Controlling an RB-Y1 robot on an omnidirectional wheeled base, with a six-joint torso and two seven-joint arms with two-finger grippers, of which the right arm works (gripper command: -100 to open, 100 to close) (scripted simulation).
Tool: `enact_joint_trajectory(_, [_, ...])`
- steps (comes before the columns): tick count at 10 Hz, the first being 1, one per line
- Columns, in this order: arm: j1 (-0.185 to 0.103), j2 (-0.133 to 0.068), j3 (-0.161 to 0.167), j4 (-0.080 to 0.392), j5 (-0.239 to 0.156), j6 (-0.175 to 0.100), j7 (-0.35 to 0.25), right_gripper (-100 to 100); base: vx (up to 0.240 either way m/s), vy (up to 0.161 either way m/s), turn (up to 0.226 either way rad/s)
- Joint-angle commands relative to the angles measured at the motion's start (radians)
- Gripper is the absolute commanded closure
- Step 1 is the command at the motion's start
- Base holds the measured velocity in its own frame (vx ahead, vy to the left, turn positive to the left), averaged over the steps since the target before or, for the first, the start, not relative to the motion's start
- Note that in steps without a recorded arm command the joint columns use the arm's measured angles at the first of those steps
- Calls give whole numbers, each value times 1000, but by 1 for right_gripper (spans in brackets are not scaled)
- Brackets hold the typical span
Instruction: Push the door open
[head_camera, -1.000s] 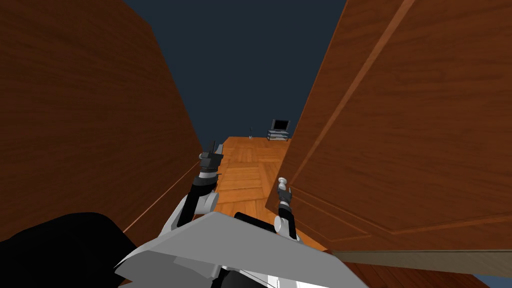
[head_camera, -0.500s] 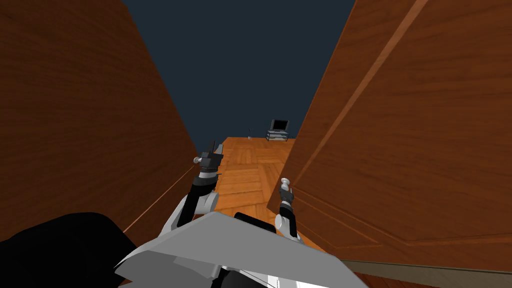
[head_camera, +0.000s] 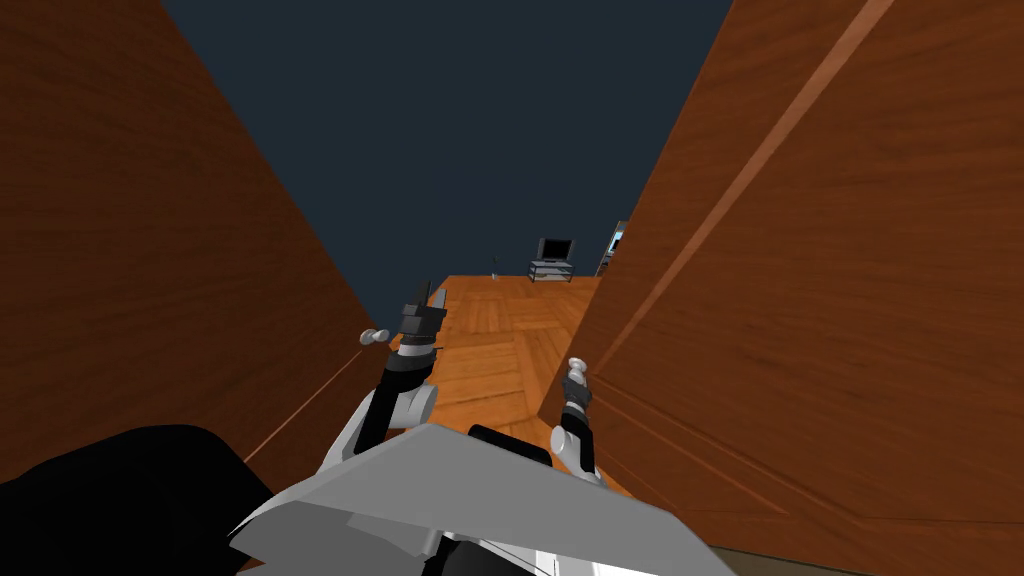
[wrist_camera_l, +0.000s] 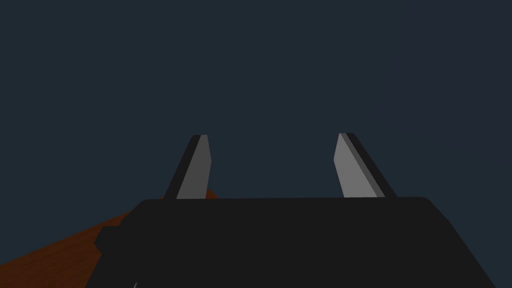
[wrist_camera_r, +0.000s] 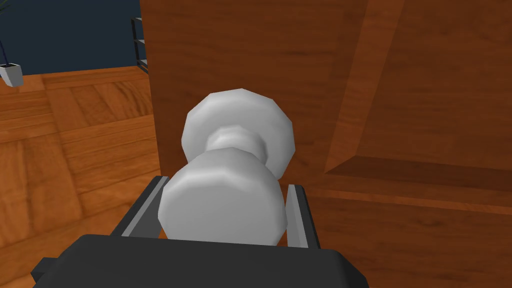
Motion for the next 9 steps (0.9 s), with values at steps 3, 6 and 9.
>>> enact_joint_trajectory(3, [5,-9,-26,-11,-15,-2,11,100,117,38,-24])
enact_joint_trajectory(6, [4,-21,-47,-8,-30,-10,16,100,171,34,-52])
enact_joint_trajectory(9, [3,-28,-79,-4,-51,-20,23,100,206,29,-56])
